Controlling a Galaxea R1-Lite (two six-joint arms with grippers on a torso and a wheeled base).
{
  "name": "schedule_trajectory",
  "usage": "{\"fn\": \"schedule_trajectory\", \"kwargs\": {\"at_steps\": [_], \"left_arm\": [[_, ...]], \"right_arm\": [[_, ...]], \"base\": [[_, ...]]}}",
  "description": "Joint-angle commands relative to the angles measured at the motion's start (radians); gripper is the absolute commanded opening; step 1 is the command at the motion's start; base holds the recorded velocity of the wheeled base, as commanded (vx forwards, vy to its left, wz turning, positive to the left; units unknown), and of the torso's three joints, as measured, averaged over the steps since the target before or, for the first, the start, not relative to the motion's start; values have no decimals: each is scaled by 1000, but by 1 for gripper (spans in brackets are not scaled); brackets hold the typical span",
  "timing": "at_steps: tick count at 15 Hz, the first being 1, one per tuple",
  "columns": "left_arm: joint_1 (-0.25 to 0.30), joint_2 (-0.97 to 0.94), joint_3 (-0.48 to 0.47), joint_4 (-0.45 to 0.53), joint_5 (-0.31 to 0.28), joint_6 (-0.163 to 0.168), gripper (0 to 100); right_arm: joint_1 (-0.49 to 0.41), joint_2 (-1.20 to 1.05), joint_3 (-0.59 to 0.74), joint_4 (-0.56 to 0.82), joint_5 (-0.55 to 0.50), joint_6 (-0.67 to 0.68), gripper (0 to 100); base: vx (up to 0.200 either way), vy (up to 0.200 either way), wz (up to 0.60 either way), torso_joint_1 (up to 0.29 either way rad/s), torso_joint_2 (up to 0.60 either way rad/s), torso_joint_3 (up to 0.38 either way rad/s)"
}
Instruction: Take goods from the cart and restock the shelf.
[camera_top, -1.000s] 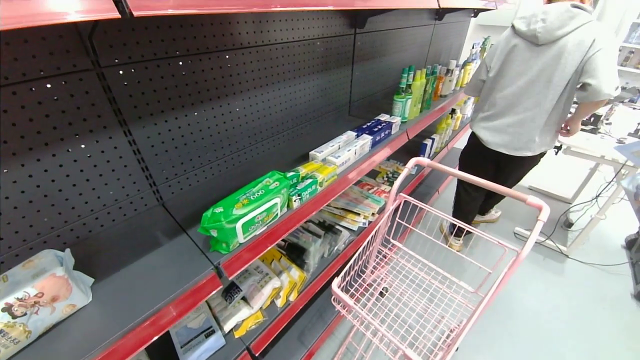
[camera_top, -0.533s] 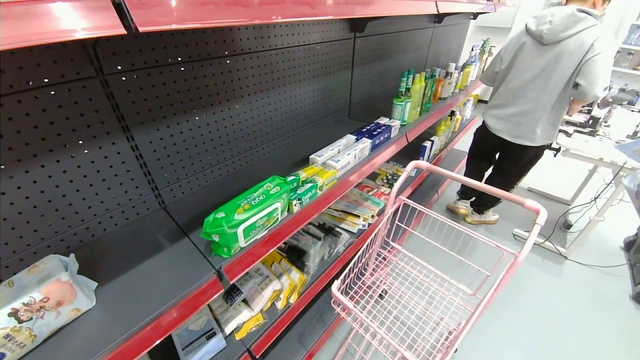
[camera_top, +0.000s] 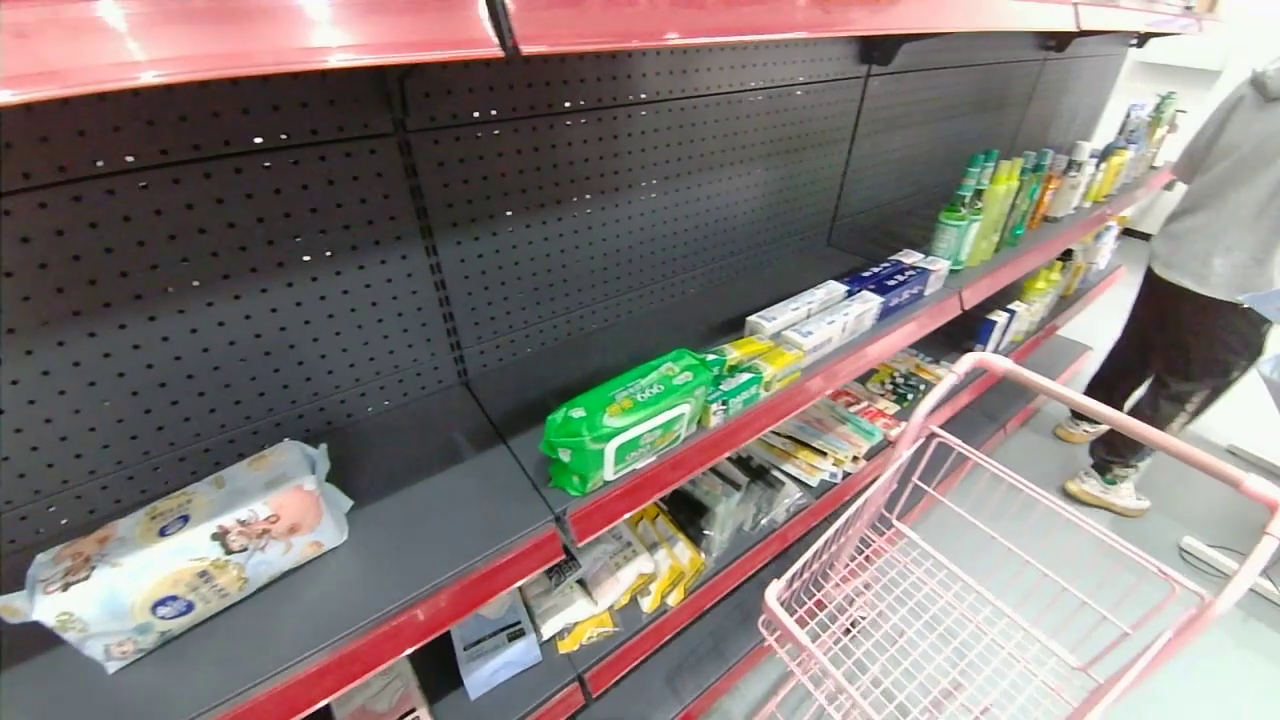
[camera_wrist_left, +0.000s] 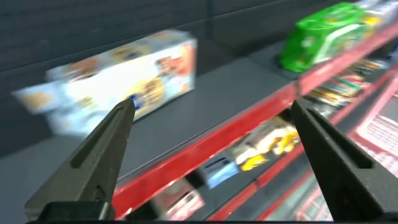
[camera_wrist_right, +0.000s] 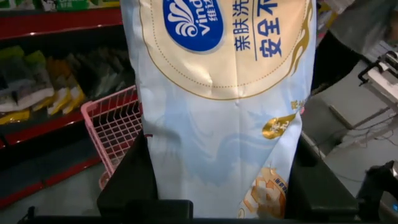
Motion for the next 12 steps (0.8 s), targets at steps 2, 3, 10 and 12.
{"fn": "schedule_trajectory", "kwargs": {"at_steps": [2, 3, 10, 12], "left_arm": [[0, 1, 0, 1, 0, 0, 100], [0, 1, 2, 1, 0, 0, 100], [0, 1, 0, 1, 0, 0, 100], [0, 2, 0, 1, -2, 0, 100]], "right_arm": [[1, -4, 7, 1, -1, 0, 0], [1, -7, 11, 1, -1, 0, 0], [1, -12, 11, 1, -2, -1, 0], [-3, -22, 17, 1, -5, -8, 0]], "base": [[0, 0, 600, 7, 5, 5], [0, 0, 600, 2, -2, 17], [0, 0, 600, 2, 1, 1], [0, 0, 600, 2, 2, 10]]}}
